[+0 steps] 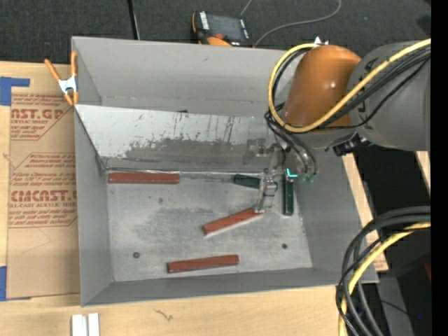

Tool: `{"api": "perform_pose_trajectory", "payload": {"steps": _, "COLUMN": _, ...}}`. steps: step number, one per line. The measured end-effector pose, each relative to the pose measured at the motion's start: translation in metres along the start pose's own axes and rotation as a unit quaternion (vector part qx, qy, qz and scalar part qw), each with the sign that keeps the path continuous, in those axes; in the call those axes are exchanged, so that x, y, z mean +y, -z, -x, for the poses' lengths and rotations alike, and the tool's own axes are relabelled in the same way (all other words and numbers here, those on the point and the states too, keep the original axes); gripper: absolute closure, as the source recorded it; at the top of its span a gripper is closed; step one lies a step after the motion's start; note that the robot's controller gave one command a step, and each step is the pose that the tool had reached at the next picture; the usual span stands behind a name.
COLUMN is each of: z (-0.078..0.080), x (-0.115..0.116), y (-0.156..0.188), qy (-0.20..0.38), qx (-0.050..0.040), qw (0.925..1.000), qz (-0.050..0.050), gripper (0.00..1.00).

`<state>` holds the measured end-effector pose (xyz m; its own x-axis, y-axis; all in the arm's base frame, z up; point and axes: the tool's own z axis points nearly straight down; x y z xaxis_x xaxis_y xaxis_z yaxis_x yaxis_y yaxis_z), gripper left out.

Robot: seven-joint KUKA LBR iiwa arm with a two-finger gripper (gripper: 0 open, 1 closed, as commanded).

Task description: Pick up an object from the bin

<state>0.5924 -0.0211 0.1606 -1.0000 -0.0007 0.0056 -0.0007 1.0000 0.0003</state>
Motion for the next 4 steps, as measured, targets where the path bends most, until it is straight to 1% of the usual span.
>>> {"api": "perform_pose_trajectory", "payload": {"steps": 1, "z": -0.093, "x": 0.001, "y": -0.093, "qy": 0.105, "qx": -0.003, "qw": 0.9944, "qz": 0.0, "gripper": 0.0}}
{"api": "perform_pose_trajectory", "payload": {"steps": 2, "z": -0.051, "x": 0.042, "y": -0.076, "qy": 0.072, "qx": -0.0056, "qw": 0.9974, "qz": 0.001, "gripper": 0.0}}
{"api": "perform_pose_trajectory", "payload": {"steps": 3, "z": -0.048, "x": 0.01, "y": -0.032, "qy": 0.061, "qx": -0.0058, "qw": 0.9981, "qz": -0.001, "gripper": 0.0}}
{"api": "perform_pose_trajectory", "payload": {"steps": 4, "z": -0.025, "x": 0.017, "y": -0.094, "qy": 0.101, "qx": -0.002, "qw": 0.9949, "qz": 0.0, "gripper": 0.0}}
